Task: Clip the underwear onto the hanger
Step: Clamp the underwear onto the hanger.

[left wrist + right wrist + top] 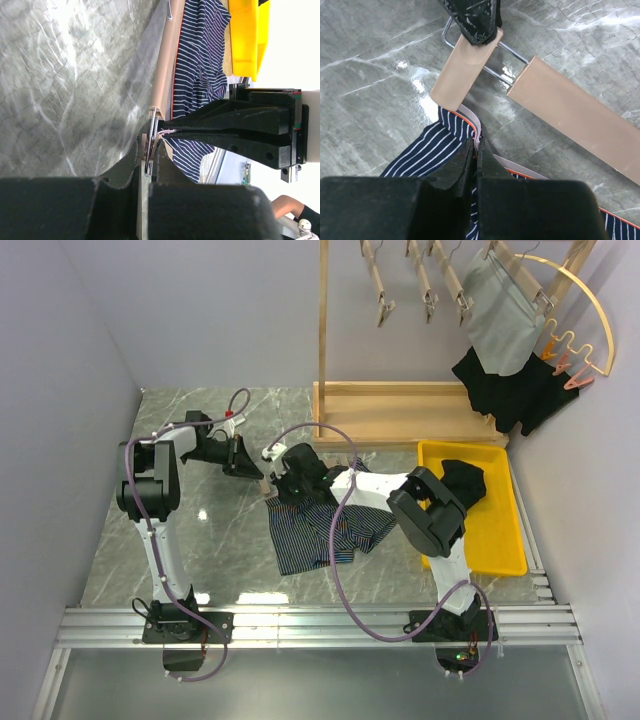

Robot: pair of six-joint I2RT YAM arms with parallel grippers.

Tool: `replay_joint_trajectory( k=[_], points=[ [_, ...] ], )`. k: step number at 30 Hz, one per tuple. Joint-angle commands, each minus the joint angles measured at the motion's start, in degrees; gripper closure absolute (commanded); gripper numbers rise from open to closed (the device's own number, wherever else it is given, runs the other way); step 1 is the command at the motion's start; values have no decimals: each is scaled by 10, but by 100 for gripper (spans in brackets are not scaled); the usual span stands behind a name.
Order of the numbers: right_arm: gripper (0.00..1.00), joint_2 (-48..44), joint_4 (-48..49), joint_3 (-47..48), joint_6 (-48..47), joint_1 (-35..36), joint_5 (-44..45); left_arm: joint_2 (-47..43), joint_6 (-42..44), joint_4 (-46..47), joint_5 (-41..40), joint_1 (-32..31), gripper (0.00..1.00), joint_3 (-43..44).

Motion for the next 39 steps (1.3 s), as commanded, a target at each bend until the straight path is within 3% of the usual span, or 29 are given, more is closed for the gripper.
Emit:
replay_joint_trajectory(
  k=[1, 39],
  points=[
    [100, -36, 44, 21, 20, 3, -39, -20, 10, 21, 6, -5, 100, -9],
    [100, -13, 55, 49, 94, -31, -151, -57, 18, 71, 23, -11, 100, -49]
  ],
)
